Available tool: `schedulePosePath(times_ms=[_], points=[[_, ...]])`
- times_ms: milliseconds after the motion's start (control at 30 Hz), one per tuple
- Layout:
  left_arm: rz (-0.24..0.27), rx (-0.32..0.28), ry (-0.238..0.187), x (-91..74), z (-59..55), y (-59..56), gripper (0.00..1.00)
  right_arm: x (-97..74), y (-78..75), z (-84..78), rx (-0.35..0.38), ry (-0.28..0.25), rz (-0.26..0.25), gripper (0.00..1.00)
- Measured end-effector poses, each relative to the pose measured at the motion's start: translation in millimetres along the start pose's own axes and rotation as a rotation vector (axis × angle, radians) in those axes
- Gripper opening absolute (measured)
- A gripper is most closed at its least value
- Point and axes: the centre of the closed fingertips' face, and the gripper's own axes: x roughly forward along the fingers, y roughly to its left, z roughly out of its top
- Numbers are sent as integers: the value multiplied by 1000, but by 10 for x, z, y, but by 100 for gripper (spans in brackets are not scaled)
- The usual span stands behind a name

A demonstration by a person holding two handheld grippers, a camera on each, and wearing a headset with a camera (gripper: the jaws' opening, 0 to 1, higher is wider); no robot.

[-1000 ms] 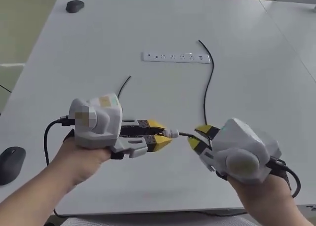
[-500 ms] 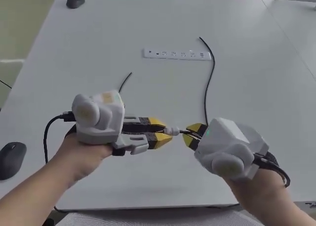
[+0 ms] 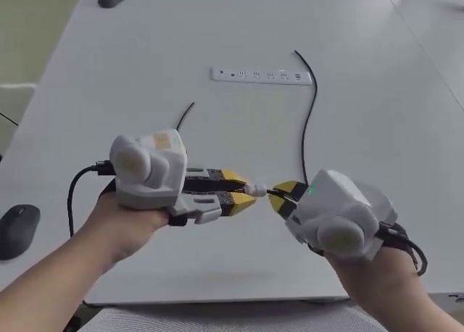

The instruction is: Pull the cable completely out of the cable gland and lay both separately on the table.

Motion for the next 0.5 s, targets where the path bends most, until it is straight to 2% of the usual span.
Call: schedulePosePath(times_ms=[233,333,400,500], points=[[0,1,4,11,-7,-6,15,1,-33,-83,46,10,-4,0],[1,-1,3,10,-2,-7,15,5,-56,-157,94,14,-6,0],[-1,-12,4,14,-2,-17,15,21,-62,-216,156,8,-1,0],[-5,-5,3,31,9,-49,15,28,-62,-276,163,10,-4,0]])
